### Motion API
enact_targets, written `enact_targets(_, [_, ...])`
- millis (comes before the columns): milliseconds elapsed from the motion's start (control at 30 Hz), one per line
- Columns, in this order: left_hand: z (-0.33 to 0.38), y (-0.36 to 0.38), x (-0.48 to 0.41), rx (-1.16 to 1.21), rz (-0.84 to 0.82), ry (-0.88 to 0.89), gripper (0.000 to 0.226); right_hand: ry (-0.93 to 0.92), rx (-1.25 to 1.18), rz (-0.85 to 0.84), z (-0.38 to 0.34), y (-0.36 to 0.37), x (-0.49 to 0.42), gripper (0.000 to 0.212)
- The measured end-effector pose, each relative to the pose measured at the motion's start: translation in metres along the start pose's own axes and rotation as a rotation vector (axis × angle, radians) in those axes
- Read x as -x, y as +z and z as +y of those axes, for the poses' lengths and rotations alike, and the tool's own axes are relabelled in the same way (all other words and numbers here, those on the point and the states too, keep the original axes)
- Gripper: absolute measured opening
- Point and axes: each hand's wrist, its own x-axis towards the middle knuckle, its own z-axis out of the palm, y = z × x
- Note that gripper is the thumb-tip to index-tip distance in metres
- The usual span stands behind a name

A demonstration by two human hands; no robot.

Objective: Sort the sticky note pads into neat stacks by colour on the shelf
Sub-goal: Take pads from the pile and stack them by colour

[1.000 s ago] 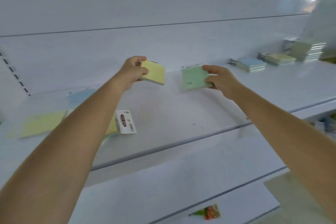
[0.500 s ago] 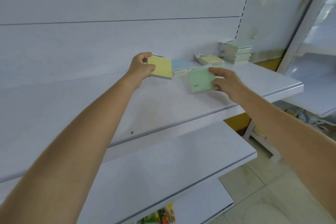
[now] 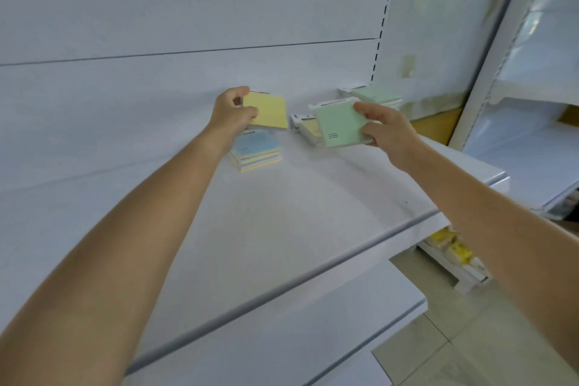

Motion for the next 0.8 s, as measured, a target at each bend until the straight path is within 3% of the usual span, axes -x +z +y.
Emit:
enact_targets(233, [0.001, 0.054, -0.022, -0.018, -0.013, -0.009, 0.05, -0.033, -0.049, 0.103, 0.001, -0.049, -0.059, 0.049])
enact_targets(667, [-0.001, 0.132, -0.021, -0.107, 0.103, -0.076, 0.052, -0.092, -0.039, 0.001, 0.007, -0.107, -0.148, 0.048])
enact_targets(800, [-0.004, 0.146, -0.022, -0.298, 0.136, -0.133, 0.05, -0.068, -0.016, -0.023, 0.013, -0.119, -0.163, 0.046])
